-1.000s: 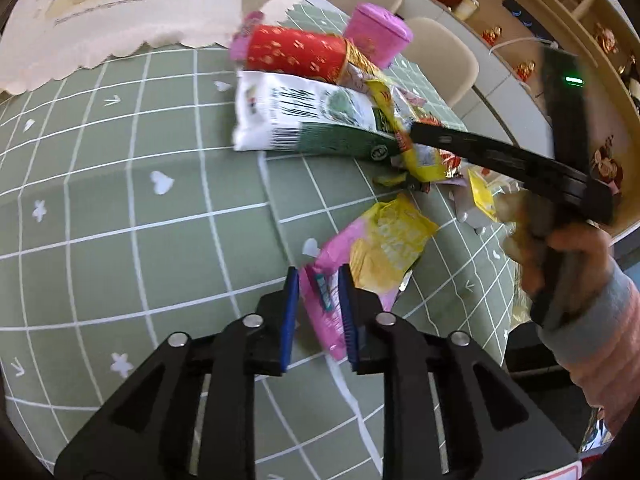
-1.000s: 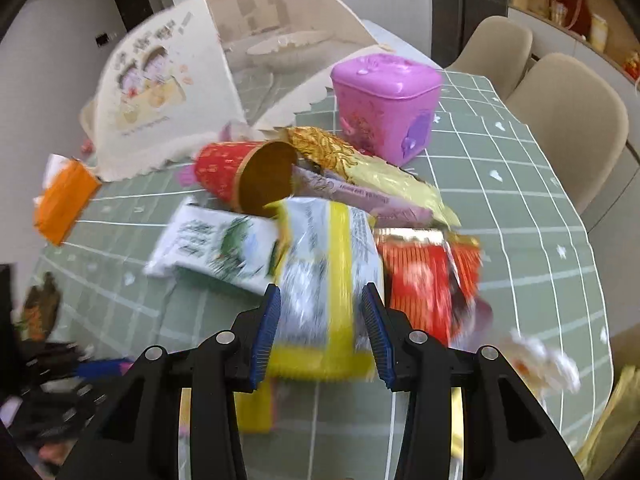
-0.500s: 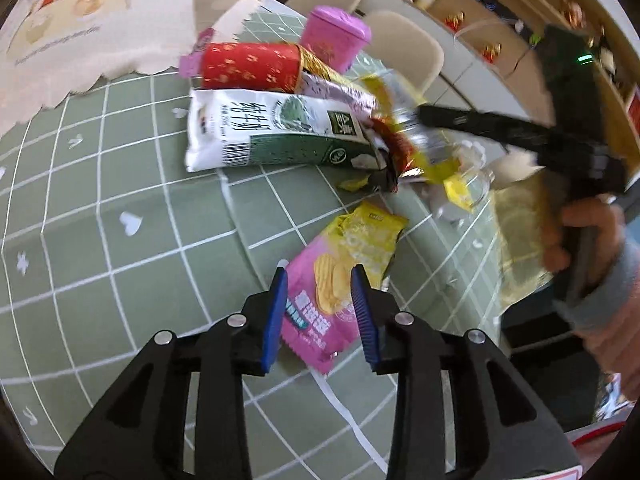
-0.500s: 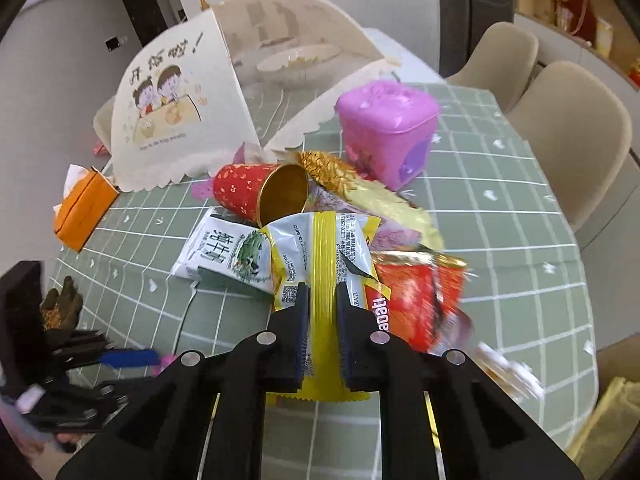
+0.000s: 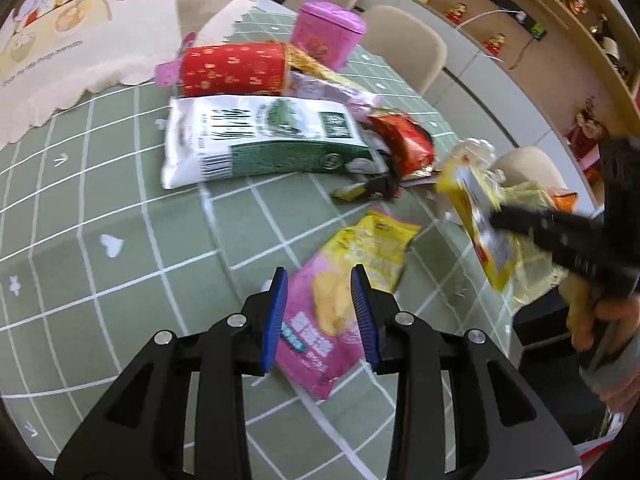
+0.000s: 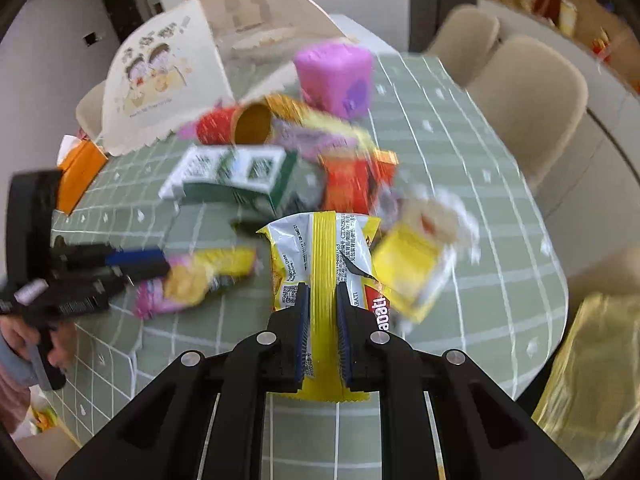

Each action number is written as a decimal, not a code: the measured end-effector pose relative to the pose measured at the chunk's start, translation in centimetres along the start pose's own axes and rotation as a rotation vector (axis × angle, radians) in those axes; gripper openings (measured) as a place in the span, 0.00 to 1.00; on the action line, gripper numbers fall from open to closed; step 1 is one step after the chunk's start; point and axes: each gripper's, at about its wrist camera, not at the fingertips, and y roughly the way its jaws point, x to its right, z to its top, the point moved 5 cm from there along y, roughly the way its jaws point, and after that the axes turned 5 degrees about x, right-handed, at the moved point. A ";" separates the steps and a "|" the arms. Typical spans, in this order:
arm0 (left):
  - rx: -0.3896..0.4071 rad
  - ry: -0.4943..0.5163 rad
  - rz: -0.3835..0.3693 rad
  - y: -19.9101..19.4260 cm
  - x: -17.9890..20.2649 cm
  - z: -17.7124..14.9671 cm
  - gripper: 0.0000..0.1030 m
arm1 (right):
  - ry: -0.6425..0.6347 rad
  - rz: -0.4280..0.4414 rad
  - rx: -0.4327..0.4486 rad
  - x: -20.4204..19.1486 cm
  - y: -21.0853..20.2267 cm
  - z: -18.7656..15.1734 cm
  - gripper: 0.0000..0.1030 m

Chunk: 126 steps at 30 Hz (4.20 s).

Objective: Collect trash
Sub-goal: 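Grasp the yellow snack bag with the right gripper while the left holds the chip bag, then carry both bags over the bin and open both grippers to drop them, then move both tools back toward the remaining snacks on the table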

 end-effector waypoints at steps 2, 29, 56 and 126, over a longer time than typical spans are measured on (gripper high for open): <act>-0.015 0.011 0.031 0.5 -0.1 -0.2 0.31 | 0.034 -0.001 -0.014 0.7 0.3 -1.4 0.14; -0.038 0.062 0.077 0.3 3.2 -1.2 0.31 | 0.053 0.064 0.040 0.9 -1.1 -3.1 0.18; 0.211 0.089 0.107 -4.8 12.8 3.6 0.06 | 0.018 0.020 0.203 7.5 -12.4 -2.7 0.18; 0.153 0.072 0.130 5.2 39.2 2.0 0.33 | 0.138 0.036 0.172 35.3 -14.3 -9.2 0.46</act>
